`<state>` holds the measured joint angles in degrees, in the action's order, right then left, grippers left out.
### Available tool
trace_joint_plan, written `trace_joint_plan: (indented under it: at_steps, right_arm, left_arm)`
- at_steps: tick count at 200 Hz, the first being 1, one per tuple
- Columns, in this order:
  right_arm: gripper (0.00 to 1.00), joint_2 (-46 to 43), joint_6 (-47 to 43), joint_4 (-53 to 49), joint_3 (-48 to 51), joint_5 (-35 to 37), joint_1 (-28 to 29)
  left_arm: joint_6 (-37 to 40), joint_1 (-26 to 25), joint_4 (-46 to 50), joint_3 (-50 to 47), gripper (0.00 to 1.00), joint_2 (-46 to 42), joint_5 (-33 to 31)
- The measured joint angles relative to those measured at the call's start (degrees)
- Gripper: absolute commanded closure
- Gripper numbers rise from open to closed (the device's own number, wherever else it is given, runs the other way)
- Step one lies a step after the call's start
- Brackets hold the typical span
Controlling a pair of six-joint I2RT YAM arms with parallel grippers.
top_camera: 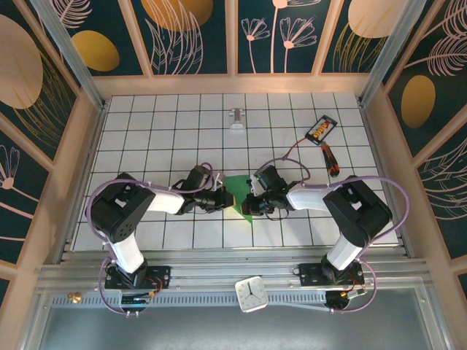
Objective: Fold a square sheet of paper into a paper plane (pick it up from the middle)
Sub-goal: Third fold the triangle at the center of the table.
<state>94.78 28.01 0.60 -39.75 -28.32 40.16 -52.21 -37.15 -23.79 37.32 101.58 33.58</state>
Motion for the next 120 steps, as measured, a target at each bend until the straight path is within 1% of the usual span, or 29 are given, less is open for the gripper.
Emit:
trace_joint_plan:
  at_steps: [32, 120]
  right_arm:
    - [1.0, 0.0, 0.0, 0.0, 0.1, 0.0, 0.0]
    - [1.0, 1.0, -0.7, -1.8, -1.1, 0.2, 0.0]
  left_arm:
    - [0.2, 0.0, 0.9, 0.3, 1.0, 0.6, -1.3]
    - [3.0, -0.7, 9.0, 4.0, 1.0, 0.6, -4.7]
